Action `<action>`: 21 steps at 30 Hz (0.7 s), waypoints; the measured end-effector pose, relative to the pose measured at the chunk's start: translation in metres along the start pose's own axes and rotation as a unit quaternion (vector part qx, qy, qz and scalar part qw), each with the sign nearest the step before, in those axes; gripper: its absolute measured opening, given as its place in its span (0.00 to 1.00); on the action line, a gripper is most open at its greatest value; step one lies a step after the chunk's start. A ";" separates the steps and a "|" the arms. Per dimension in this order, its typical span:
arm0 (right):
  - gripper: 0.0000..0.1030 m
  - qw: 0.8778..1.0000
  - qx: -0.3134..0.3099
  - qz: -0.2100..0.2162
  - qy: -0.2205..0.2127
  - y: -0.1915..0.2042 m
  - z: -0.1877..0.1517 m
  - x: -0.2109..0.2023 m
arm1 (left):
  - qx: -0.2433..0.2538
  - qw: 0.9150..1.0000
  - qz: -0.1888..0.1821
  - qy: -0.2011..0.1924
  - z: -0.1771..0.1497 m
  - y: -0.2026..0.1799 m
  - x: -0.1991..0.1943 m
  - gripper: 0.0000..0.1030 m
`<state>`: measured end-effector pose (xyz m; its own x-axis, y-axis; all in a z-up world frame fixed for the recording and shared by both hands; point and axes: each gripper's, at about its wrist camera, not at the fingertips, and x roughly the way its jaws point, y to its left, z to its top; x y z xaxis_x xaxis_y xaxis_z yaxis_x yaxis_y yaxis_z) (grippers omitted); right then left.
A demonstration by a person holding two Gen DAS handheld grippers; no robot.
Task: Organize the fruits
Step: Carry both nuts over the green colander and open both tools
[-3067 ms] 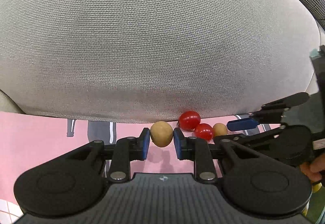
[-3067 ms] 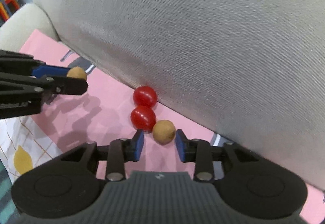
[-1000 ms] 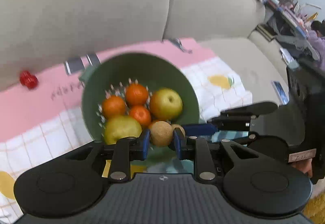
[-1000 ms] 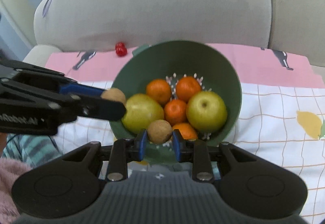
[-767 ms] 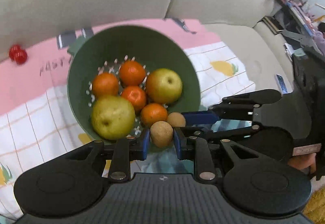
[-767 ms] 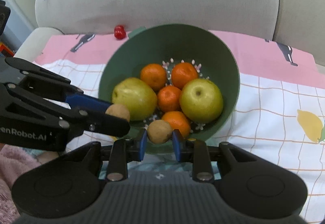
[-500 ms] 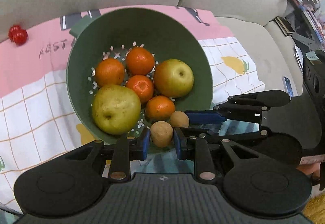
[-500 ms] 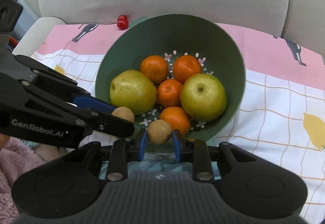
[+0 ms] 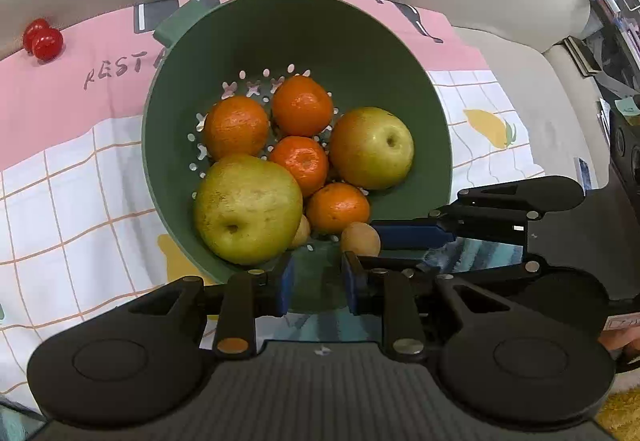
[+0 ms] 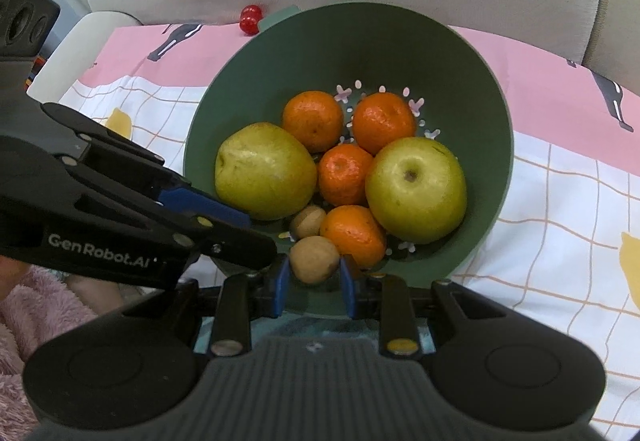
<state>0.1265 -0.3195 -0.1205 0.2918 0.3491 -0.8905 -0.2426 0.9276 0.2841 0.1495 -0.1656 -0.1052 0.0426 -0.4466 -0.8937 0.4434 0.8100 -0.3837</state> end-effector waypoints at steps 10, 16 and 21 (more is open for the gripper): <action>0.24 1.000 0.018 0.021 0.003 0.001 0.002 0.004 | 0.005 1.000 0.009 -0.024 -0.002 0.004 -0.020 0.28; 0.24 0.999 0.030 0.025 0.004 0.004 0.003 0.008 | 0.027 0.997 0.041 -0.055 -0.002 0.003 -0.039 0.31; 0.25 0.999 0.032 0.018 0.008 0.006 0.004 0.009 | 0.021 0.997 0.044 -0.066 -0.003 0.009 -0.048 0.31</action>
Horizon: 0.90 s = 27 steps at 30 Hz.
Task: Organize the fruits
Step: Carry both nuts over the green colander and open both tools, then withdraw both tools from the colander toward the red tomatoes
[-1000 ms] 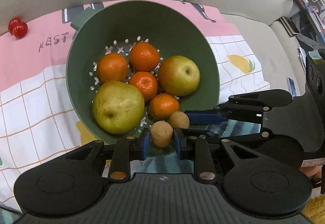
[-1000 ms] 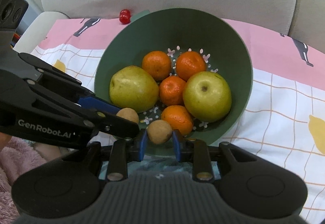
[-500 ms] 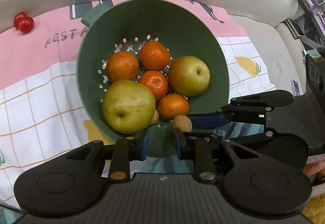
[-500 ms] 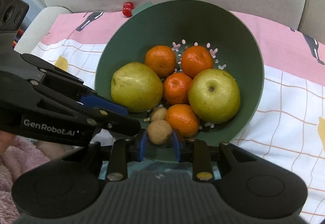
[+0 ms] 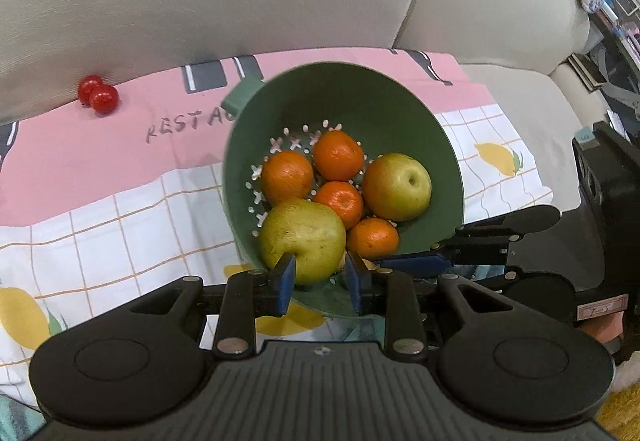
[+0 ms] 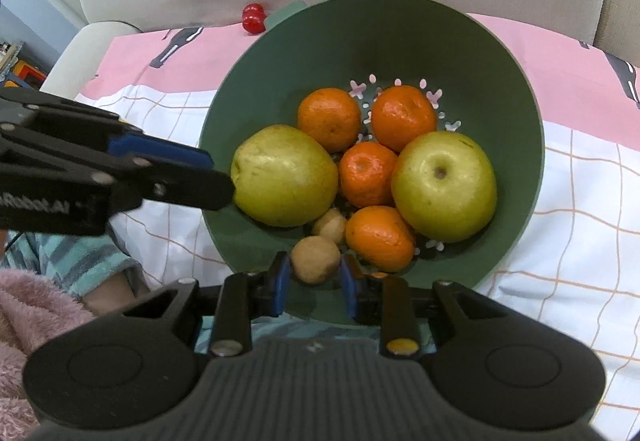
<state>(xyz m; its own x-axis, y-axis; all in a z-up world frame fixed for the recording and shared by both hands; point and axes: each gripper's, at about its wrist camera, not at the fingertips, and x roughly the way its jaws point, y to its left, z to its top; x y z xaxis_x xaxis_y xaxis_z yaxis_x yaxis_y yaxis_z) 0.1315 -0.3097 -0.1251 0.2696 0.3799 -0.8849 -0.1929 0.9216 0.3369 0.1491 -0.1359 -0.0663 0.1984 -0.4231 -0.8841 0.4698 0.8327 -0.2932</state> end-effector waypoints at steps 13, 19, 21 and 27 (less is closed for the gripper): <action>0.54 0.999 0.009 -0.030 -0.016 0.005 -0.001 -0.013 | -0.001 0.999 0.016 -0.036 -0.004 0.010 -0.027 0.34; 0.73 0.998 0.011 -0.038 -0.040 0.018 0.001 -0.028 | 0.003 0.998 0.024 -0.061 -0.008 0.015 -0.045 0.36; 0.76 0.998 0.014 -0.040 -0.050 0.023 0.002 -0.033 | 0.005 0.997 0.029 -0.069 -0.009 0.017 -0.051 0.36; 0.81 0.996 0.020 -0.034 -0.075 0.041 0.010 -0.045 | 0.012 0.993 0.061 -0.103 -0.013 0.027 -0.076 0.37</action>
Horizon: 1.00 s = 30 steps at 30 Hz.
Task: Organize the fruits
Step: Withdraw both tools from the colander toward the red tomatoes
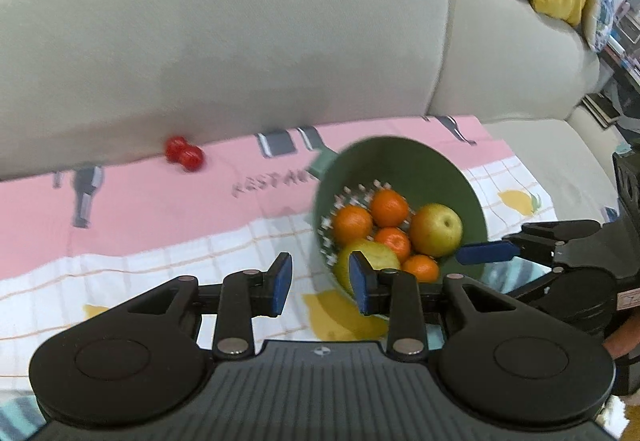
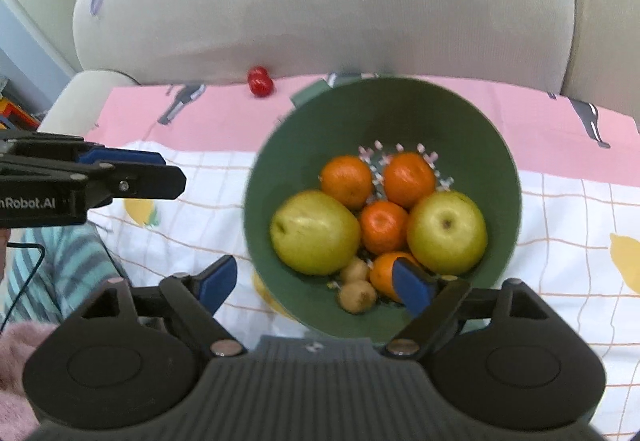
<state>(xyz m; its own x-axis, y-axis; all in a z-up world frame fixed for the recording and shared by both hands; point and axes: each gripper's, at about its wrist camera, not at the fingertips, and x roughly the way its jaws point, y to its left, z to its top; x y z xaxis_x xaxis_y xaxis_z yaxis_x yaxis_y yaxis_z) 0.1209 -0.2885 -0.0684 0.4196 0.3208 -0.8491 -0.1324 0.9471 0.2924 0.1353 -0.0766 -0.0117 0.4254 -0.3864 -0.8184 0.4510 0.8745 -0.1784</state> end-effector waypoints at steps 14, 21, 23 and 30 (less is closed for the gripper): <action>0.88 0.999 -0.023 -0.003 -0.047 0.071 0.028 0.010 | -0.033 0.997 0.057 -0.048 -0.012 0.064 -0.042 0.39; 0.90 0.997 -0.045 -0.003 -0.065 0.105 0.038 0.023 | -0.059 0.994 0.061 -0.069 -0.011 0.096 -0.051 0.39; 0.90 0.996 -0.054 -0.005 -0.067 0.114 0.041 0.027 | -0.064 0.993 0.059 -0.074 -0.011 0.104 -0.051 0.39; 0.90 0.996 -0.063 -0.026 -0.065 0.128 0.057 0.046 | -0.068 0.993 0.052 -0.084 -0.005 0.123 -0.044 0.40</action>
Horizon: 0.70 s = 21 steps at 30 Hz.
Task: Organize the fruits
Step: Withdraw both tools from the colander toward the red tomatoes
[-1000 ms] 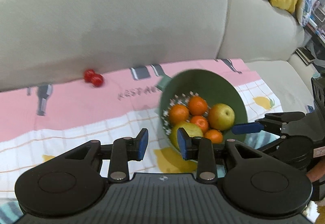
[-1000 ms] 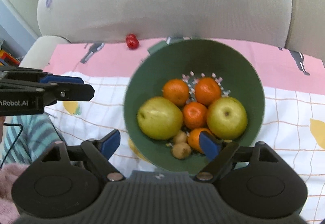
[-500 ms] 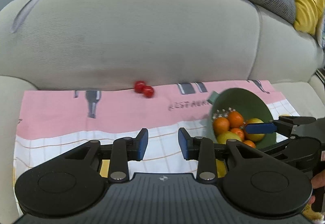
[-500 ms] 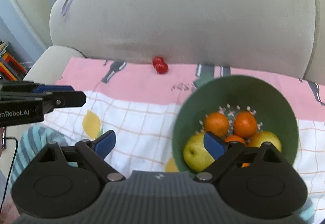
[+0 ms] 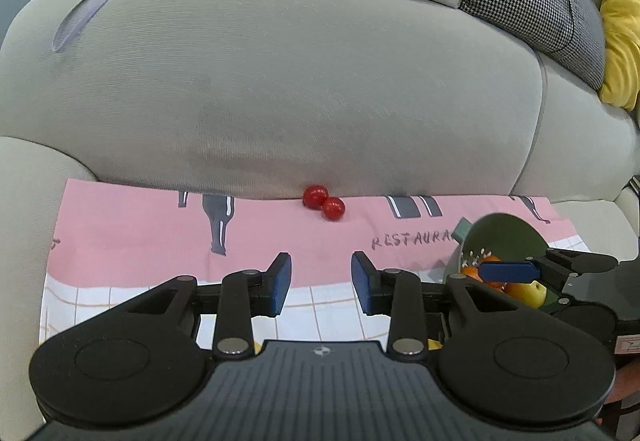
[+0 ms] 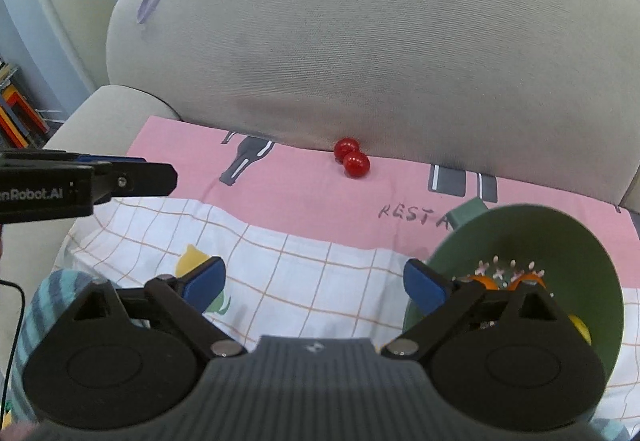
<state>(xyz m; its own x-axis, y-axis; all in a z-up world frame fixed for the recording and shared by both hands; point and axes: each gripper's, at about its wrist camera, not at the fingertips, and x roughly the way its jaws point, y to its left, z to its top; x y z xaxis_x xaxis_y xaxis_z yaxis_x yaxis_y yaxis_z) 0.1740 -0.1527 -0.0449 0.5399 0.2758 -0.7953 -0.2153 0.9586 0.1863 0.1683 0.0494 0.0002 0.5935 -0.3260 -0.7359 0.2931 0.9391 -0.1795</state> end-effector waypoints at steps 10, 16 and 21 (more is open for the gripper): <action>0.89 0.999 0.022 -0.007 -0.029 -0.004 0.023 0.025 | -0.002 1.000 -0.005 0.005 0.015 0.016 0.030 0.40; 0.89 0.999 0.020 -0.011 -0.022 -0.008 0.037 0.051 | -0.009 1.000 -0.011 0.015 0.024 0.026 0.054 0.40; 0.89 1.000 0.001 -0.014 -0.004 -0.012 0.047 0.075 | -0.018 0.999 -0.021 0.027 0.030 0.033 0.076 0.40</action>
<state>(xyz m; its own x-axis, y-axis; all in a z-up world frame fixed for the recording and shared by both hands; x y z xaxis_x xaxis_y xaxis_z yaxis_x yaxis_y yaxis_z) 0.2557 -0.1396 -0.0796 0.5517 0.2490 -0.7960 -0.1987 0.9662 0.1645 0.2458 0.0525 -0.0421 0.5387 -0.3602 -0.7616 0.2899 0.9280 -0.2339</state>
